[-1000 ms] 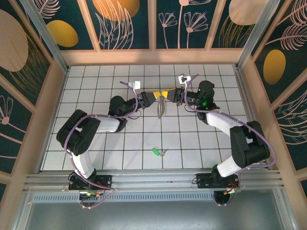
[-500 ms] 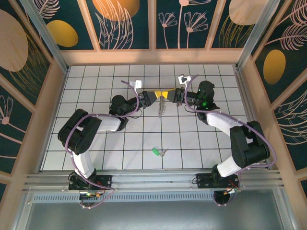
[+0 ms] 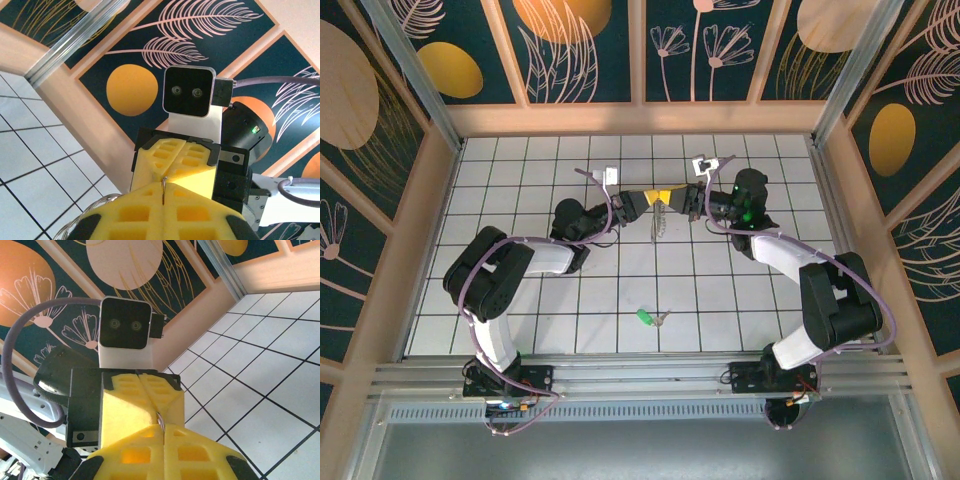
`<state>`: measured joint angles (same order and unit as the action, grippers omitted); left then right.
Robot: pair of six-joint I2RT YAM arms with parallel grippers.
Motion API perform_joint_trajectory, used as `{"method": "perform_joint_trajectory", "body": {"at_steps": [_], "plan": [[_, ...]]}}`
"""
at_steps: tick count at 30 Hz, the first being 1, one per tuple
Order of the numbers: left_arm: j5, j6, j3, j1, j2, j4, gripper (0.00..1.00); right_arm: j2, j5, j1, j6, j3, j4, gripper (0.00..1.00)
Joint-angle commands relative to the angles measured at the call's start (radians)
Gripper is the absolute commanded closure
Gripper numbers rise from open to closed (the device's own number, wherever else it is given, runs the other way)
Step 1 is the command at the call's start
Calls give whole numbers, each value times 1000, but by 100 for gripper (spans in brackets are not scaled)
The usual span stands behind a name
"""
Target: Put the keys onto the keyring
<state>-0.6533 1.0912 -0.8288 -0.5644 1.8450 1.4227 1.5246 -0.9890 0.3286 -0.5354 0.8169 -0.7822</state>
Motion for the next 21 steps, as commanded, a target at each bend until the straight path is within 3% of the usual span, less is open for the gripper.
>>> {"method": "perform_joint_trajectory", "body": {"at_steps": [1,3,6,10,15,21], "plan": [[-15,-5,-17,-15,2,54,100,-44,-9,-7,-6,-10,-41,99],[-10,-10,-21,-15,-5,49,100,-78,4,-37,-15,-26,-32,73],[-14,-37,-33,-15,-21,18,100,-165,30,-108,-71,-88,-73,53],[-19,-83,-51,-15,-46,-44,100,-278,87,-154,-72,-132,-5,50],[-16,-170,-95,-15,-78,-198,100,-365,248,-161,-57,-153,178,48],[34,-331,-171,-15,-126,-455,100,-406,372,-169,-122,-235,183,48]]}}
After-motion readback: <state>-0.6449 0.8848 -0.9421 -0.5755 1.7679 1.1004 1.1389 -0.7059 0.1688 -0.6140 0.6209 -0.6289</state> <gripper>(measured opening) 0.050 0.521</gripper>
